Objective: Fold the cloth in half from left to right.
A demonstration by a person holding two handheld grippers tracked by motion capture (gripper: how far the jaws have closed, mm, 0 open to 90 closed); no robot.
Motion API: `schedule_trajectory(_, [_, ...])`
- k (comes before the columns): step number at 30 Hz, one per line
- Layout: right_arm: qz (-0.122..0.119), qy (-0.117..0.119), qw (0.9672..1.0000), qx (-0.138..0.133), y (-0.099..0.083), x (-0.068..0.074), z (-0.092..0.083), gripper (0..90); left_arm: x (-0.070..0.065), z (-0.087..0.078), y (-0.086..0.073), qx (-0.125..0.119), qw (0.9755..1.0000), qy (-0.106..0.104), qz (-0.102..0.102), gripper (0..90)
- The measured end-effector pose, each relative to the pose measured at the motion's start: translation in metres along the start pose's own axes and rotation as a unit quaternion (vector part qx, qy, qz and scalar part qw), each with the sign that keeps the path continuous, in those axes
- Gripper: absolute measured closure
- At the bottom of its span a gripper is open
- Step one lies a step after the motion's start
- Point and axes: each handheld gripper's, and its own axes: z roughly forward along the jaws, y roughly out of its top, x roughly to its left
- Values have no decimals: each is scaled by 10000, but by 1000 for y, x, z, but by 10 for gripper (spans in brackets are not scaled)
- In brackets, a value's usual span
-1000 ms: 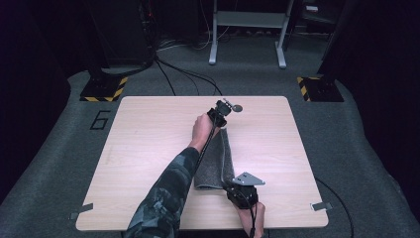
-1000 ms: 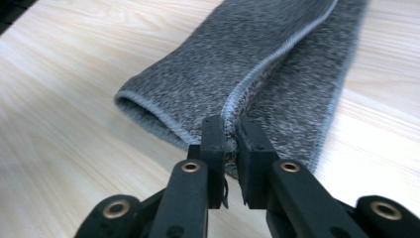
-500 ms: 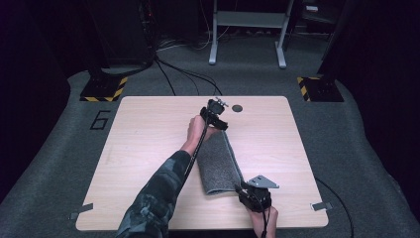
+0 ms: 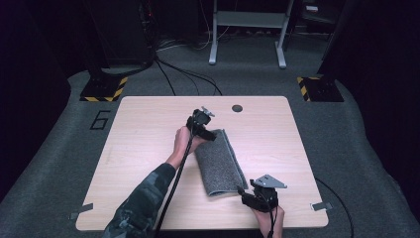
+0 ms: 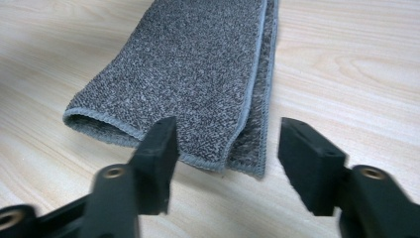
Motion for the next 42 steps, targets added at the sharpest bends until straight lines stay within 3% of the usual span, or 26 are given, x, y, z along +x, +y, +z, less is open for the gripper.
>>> schedule_trajectory(5, [32, 57, 10000, 9, 10, -6, 7, 371, -3, -1, -25, 152, 9999, 15, -8, 206])
schedule_trajectory(8, [-91, 98, 9999, 71, 23, -11, 18, 370, -3, -2, -37, 224, 9997, 111, 30, 205])
schedule_trajectory(12, [-271, 71, 9988, 394, 34, -17, 40, 385, 2, 2, -47, 363, 9992, 151, 12, 211])
schedule_trajectory(17, [-415, 47, 9962, 761, 34, -19, 62, 455, 10, 11, -50, 484, 9987, 179, 32, 220])
schedule_trajectory(23, [-584, 127, 9948, 825, 31, -10, 65, 494, 16, 23, -50, 486, 9986, 208, 78, 218])
schedule_trajectory(27, [-515, 191, 9948, 854, 29, 1, 67, 495, 21, 25, -48, 465, 9986, 245, 92, 198])
schedule_trajectory(28, [-633, 226, 9939, 870, 29, 2, 68, 493, 22, 25, -48, 445, 9987, 236, 81, 190])
schedule_trajectory(31, [-718, 273, 9933, 860, 29, 7, 66, 465, 22, 18, -50, 379, 9992, 146, -60, 163])
schedule_trajectory(36, [-491, 219, 9964, 659, 36, -2, 59, 440, 17, -2, -56, 206, 9997, 11, -137, 151])
schedule_trajectory(39, [-447, 156, 9969, 636, 42, -7, 60, 426, 6, -14, -62, 199, 9998, -71, -42, 152])
schedule_trajectory(42, [-458, 85, 9960, 756, 42, -10, 65, 415, -7, -15, -72, 379, 9991, -77, 171, 156])
